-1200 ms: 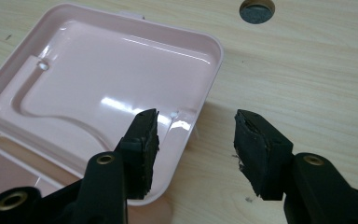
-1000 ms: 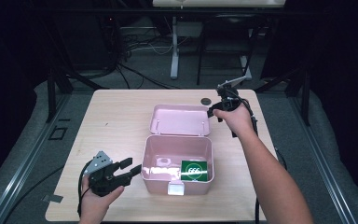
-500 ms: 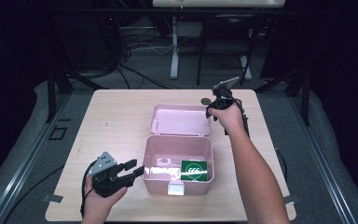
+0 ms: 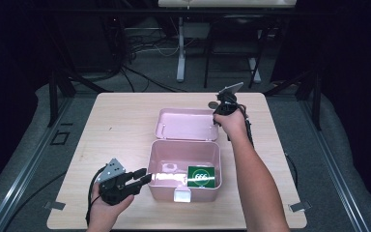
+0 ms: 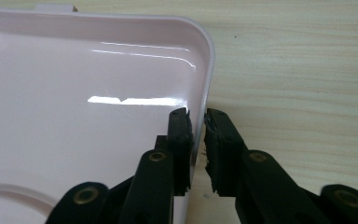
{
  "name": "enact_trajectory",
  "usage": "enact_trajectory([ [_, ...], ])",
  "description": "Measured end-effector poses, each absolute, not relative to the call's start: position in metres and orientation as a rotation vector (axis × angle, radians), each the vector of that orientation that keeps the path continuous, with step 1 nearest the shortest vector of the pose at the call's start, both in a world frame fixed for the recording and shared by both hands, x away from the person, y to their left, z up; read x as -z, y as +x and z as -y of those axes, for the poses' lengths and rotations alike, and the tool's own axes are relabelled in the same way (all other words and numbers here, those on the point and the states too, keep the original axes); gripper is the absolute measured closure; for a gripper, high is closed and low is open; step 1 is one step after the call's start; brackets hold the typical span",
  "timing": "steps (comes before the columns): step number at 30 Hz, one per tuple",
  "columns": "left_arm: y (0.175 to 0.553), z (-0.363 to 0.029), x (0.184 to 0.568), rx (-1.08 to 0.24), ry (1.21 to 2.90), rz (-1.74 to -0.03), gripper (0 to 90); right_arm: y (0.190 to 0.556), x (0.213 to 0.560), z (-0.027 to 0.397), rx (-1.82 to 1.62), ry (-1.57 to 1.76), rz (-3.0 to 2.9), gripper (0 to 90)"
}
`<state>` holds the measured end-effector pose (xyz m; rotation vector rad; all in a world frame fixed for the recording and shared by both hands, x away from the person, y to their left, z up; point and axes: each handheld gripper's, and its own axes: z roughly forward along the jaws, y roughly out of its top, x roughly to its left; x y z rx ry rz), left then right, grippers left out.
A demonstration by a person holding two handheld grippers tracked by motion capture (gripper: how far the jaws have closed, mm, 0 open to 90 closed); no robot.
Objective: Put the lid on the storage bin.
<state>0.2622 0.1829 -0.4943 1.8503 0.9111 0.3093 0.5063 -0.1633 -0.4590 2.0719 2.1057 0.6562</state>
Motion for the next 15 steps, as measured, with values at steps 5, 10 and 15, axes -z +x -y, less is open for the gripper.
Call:
enact_trajectory([
  [5, 0.262, -0.182, 0.494, -0.319, 1.855, -0.916, 67.8, 0.505, 0.456, 0.164, -0.665, 2.065, -2.103, 84.9],
  [10, 0.262, -0.182, 0.494, -0.324, 1.856, -0.916, 68.6, 0.503, 0.450, 0.164, -0.689, 2.050, -2.087, 85.7],
  [15, 0.262, -0.182, 0.495, -0.327, 1.852, -0.917, 68.8, 0.500, 0.445, 0.163, -0.706, 2.026, -2.070, 86.2],
])
